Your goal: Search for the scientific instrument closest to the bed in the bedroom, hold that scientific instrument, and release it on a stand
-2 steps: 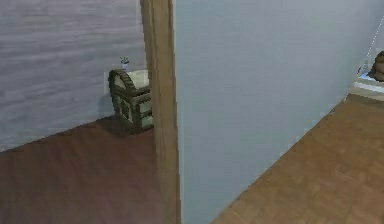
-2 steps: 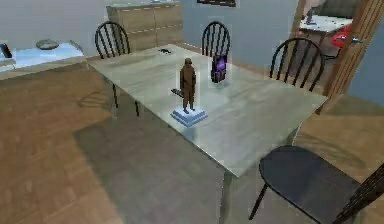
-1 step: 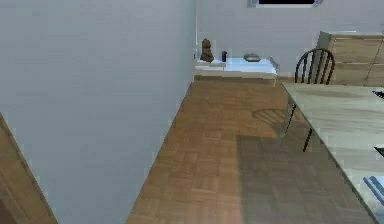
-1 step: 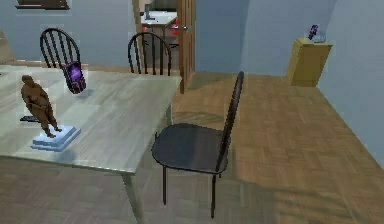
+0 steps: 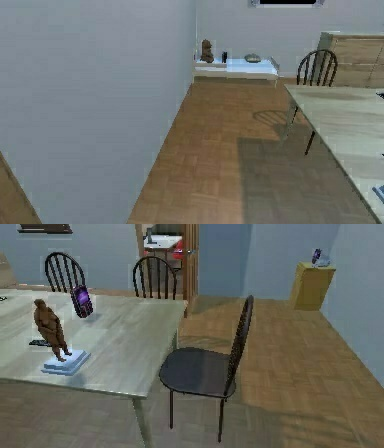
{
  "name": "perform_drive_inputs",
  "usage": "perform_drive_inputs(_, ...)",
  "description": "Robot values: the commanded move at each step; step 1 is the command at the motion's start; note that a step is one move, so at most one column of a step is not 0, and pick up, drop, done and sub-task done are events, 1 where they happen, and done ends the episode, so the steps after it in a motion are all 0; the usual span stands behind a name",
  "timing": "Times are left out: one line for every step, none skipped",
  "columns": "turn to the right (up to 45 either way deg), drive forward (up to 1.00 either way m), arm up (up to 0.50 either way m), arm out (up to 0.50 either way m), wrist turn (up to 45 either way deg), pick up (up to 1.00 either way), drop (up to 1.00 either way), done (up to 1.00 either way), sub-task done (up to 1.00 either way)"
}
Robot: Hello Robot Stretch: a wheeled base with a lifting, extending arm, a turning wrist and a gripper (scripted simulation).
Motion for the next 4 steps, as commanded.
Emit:
perform_drive_inputs(15.0,0.00,0.00,0.00,0.0,0.00,0.00,0.00,0.00)
perform_drive_inputs(0.0,1.00,0.00,0.00,0.0,0.00,0.00,0.00,0.00)
perform_drive_inputs(0.0,1.00,0.00,0.00,0.0,0.00,0.00,0.00,0.00)
perform_drive_inputs(6.0,0.00,0.00,0.00,0.0,0.00,0.00,0.00,0.00)
